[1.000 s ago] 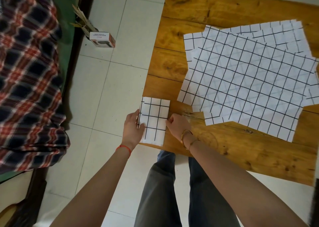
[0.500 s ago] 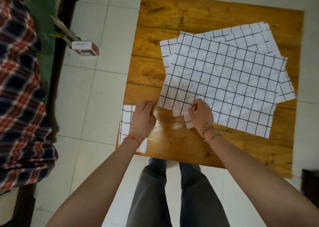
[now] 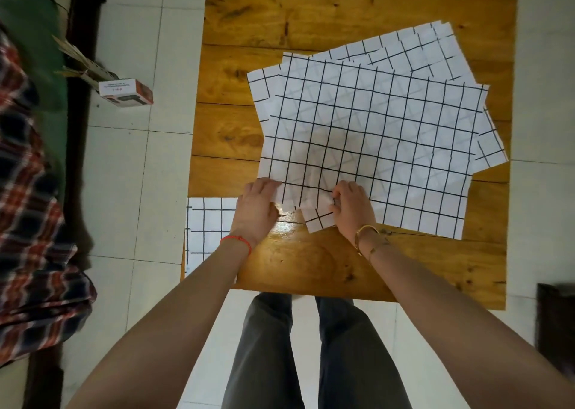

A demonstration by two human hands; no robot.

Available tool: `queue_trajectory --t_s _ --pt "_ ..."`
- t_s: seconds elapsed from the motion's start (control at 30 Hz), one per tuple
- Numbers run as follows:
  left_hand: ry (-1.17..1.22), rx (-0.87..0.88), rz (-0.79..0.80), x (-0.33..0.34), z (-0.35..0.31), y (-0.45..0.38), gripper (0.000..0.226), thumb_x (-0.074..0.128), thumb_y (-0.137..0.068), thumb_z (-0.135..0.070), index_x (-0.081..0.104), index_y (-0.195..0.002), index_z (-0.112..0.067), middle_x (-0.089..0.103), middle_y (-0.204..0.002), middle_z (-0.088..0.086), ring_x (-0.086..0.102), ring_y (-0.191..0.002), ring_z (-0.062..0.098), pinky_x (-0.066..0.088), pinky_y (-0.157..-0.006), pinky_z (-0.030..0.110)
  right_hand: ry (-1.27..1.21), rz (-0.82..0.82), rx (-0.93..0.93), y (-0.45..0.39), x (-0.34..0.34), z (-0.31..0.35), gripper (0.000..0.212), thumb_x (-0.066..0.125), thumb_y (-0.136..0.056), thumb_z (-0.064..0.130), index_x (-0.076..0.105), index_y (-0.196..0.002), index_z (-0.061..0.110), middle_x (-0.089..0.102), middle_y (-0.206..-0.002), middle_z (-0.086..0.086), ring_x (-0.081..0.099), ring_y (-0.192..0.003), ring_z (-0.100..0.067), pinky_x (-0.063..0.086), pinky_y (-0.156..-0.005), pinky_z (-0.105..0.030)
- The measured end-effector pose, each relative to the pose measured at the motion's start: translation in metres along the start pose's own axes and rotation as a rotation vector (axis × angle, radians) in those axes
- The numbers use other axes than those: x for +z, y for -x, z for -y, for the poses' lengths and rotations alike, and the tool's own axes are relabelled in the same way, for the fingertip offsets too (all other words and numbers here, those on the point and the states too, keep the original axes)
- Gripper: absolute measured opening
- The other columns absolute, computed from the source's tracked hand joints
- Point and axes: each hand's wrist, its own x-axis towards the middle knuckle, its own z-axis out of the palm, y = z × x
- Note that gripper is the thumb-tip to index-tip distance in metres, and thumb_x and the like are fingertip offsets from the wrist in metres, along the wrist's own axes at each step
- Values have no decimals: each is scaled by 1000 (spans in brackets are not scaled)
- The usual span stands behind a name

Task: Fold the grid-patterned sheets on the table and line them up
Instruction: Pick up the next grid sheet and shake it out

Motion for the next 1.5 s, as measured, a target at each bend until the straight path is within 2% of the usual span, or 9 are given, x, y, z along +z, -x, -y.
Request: queue_trajectory --t_s 0.23,0.43,0.7,0.9,1.03,1.1,1.2,1.3,1.5 --pt "-75 -11 15 4 -9 -1 60 60 -81 -9 46 -138 -21 46 -136 4 39 -123 26 40 -102 44 -231 -6 -4 -3 -8 -17 5 56 -89 12 56 -94 12 56 -97 -1 52 -95 -16 48 -84 -27" --pt "-123 36 -74 9 -31 -3 68 73 -75 -21 45 -137 -21 46 -130 5 41 -117 25 41 -97 38 -586 16 83 0 -40 -27 3 58 -88 13 59 -90 14 60 -83 3 54 -77 -5 42 -67 -4" --pt "32 64 -249 -3 -66 -12 58 69 -81 -19 43 -133 -19 47 -128 3 43 -115 21 43 -99 35 -744 175 66 8 -83 -43 3 58 -87 7 59 -84 9 55 -74 -3 51 -70 -14 41 -68 -19" --pt "821 -550 -156 -22 -103 -24 61 64 -88 -29 34 -139 -15 55 -106 -2 55 -86 8 48 -74 24 -784 166 73 18 -107 -52 12 55 -87 7 57 -78 15 55 -73 1 51 -71 -11 39 -66 -17" --pt "1090 -834 51 -30 -103 -25 71 69 -73 -49 47 -132 -17 57 -116 5 56 -103 22 47 -93 39 -763 156 106 26 -123 -61 18 55 -87 7 55 -74 19 54 -74 4 50 -70 -7 37 -66 -17" --pt "1161 -875 141 -35 -107 -20 48 73 -72 -46 60 -109 -17 60 -96 2 58 -87 18 47 -78 33 -768 156 117 29 -133 -64 19 54 -87 5 56 -75 18 54 -75 4 50 -71 -8 36 -64 -17" --pt "1230 -877 103 -45 -122 -10 20 72 -81 -25 58 -81 -12 50 -66 2 47 -57 15 38 -56 26 -721 127 132 33 -150 -68 16 55 -86 6 57 -75 17 56 -72 1 49 -67 -8 35 -61 -15" --pt "1216 -889 70 -50 -134 -6 25 70 -84 -18 52 -69 -9 47 -51 3 41 -46 15 33 -48 25 -541 75 57 36 -155 -74 5 60 -84 10 58 -84 15 60 -79 -4 53 -73 -12 41 -63 -17" --pt "1249 -839 15 -74 -179 3 28 64 -88 -17 53 -63 -8 58 -48 1 49 -35 7 39 -36 17 -67 -31 -333 62 -177 -55 55 64 -77 39 43 -124 20 49 -112 4 44 -102 -10 38 -92 -22"
